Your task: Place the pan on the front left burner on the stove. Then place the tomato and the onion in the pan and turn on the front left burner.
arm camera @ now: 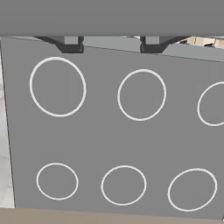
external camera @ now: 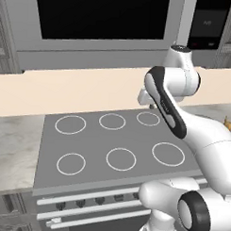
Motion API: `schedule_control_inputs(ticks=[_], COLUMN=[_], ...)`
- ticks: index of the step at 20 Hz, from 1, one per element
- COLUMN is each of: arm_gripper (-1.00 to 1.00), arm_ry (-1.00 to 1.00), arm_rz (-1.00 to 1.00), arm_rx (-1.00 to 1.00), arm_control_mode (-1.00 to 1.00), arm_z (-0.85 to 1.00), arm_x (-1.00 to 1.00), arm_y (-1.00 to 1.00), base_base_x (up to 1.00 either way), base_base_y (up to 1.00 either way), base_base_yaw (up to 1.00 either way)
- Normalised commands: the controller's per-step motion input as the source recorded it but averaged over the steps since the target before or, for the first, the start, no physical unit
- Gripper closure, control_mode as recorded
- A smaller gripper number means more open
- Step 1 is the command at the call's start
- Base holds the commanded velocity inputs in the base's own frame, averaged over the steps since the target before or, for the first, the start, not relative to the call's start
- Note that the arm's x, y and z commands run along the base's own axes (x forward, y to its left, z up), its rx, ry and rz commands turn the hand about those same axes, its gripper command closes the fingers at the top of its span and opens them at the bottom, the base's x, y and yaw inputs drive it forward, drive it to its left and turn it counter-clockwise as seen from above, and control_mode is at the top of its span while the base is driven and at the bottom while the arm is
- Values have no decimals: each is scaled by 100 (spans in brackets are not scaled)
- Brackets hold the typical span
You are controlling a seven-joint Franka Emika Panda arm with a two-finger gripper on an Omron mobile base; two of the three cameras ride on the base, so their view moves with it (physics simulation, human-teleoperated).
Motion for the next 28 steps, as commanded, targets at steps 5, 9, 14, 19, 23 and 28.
schedule_control_inputs(ticks=[5,9,14,19,23,28], arm_gripper=[-100,-100,-100,-100,-100,-100], arm_ry=[0,0,0,1,6,12], arm_rz=[0,0,-3,-6,-4,0], arm_rx=[0,0,0,0,0,0], arm_control_mode=[-100,-100,-100,-100,-100,-100], arm_z=[-5,-8,-1,-7,-7,-28], arm_x=[0,0,-1,0,-5,-3], arm_y=[-5,-12,-16,-35,-28,-17], base_base_x=[0,0,0,0,0,0], base_base_y=[0,0,0,0,0,0], base_base_yaw=[0,0,0,0,0,0])
